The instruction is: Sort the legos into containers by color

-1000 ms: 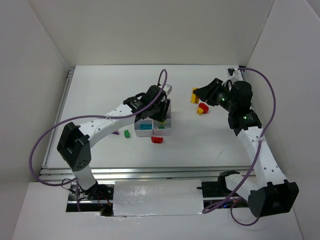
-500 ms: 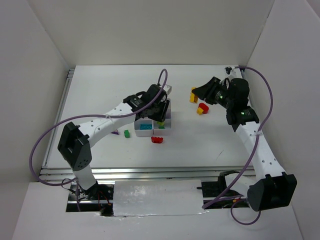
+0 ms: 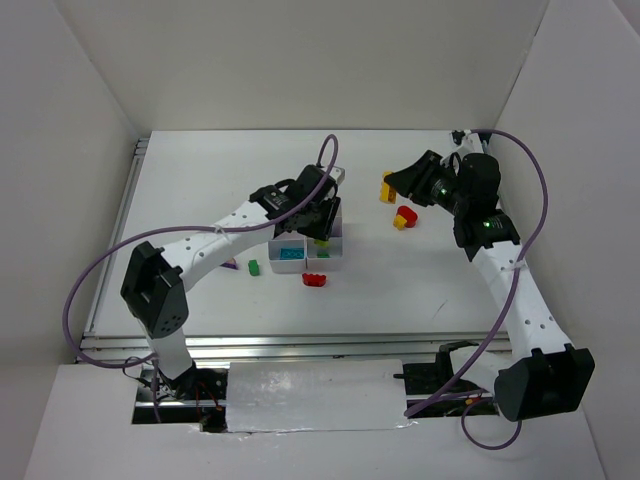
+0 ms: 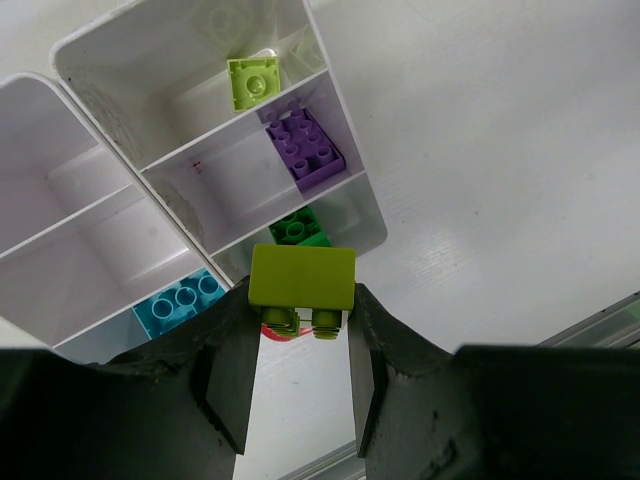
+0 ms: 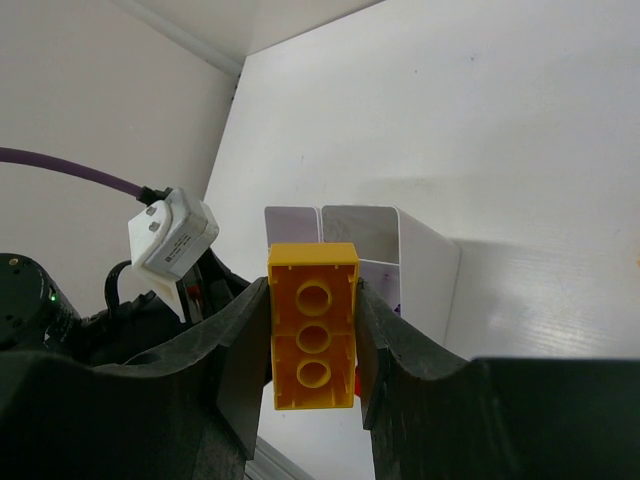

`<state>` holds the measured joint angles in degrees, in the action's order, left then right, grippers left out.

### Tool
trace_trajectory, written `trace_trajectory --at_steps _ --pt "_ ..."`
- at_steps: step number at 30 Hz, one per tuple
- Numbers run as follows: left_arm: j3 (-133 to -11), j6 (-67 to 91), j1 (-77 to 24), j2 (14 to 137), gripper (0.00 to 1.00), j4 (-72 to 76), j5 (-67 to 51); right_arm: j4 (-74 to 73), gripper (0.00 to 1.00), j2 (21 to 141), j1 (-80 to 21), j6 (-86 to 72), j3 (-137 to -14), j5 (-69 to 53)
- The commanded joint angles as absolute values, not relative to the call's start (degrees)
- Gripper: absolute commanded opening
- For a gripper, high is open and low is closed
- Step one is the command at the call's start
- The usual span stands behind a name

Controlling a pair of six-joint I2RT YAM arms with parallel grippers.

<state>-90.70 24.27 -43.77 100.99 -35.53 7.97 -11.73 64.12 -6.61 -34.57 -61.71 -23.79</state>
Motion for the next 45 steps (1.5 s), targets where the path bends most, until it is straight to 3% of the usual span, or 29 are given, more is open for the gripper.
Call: trace_trajectory --at_steps 1,45 --pt "-93.0 24.2 -43.7 101.0 0.0 -35.6 9.3 -10.5 0.0 63.7 -6.9 -33.7 -63.5 -24.1" --pt "-98.0 22.1 -43.2 101.0 0.0 -36.2 14.0 -12.0 0.0 63.9 -7.0 -33.7 -64.5 -22.8"
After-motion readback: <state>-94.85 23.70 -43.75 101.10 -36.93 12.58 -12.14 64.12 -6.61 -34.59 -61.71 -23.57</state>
